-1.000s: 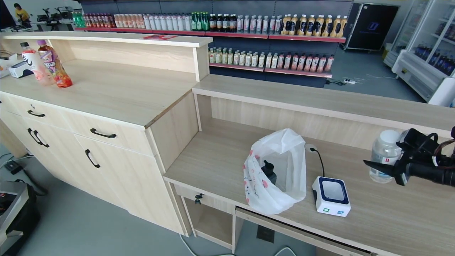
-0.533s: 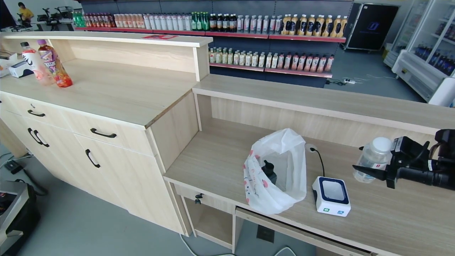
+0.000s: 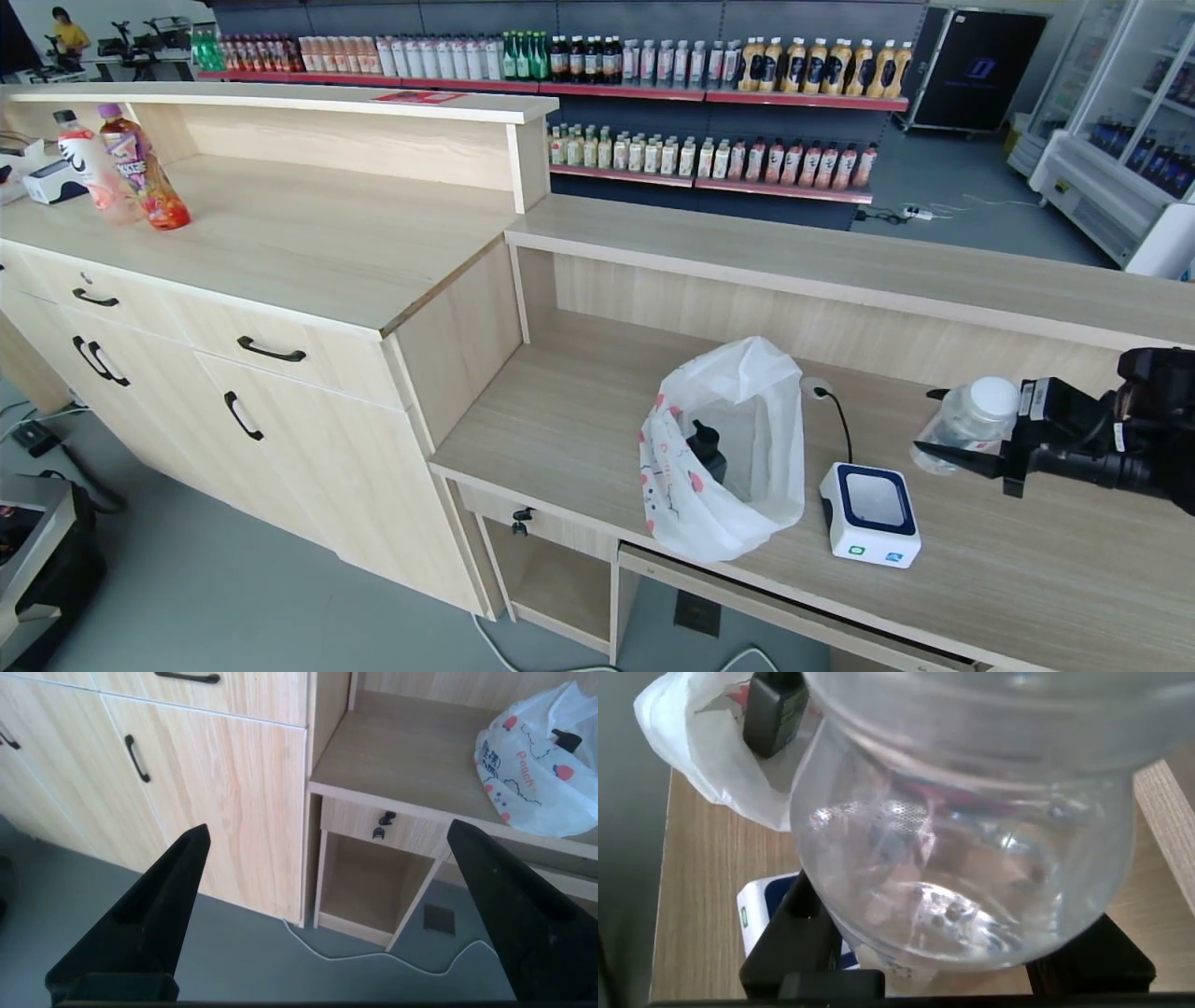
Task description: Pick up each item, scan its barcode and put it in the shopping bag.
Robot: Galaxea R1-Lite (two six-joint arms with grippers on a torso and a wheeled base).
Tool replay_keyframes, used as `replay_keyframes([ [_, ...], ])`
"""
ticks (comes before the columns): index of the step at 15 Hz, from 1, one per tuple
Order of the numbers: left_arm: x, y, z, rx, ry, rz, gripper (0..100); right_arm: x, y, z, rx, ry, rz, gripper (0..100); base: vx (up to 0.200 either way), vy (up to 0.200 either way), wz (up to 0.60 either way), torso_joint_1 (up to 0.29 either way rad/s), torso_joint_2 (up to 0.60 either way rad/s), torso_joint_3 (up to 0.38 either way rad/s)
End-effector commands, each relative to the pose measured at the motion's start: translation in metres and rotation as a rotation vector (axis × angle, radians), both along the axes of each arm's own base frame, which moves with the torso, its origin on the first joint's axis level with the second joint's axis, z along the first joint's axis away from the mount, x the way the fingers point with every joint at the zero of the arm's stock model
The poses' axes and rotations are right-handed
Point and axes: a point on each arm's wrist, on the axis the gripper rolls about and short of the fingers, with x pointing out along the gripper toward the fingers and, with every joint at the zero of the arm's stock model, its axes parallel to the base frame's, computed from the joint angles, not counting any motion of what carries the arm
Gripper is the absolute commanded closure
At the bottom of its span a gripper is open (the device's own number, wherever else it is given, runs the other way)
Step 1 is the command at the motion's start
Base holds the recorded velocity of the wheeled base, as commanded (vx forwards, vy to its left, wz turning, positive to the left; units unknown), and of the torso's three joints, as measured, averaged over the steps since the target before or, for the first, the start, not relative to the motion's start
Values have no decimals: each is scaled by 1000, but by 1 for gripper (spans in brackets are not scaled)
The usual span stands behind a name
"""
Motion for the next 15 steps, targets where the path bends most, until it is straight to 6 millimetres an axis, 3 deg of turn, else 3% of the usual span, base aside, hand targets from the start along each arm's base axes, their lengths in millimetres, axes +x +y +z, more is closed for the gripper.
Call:
replay_keyframes([
  [1,0,0,0,0,1,-1,0,1,0,-2,3,1,11,100,0,0,0,0,0,0],
  [5,0,0,0,2,1,-1,0,1,1,-2,-19,-49,61,100,0,0,0,0,0,0],
  [15,0,0,0,2,1,1,0,4,0,-26,-106,-138,143,100,0,0,0,0,0,0],
])
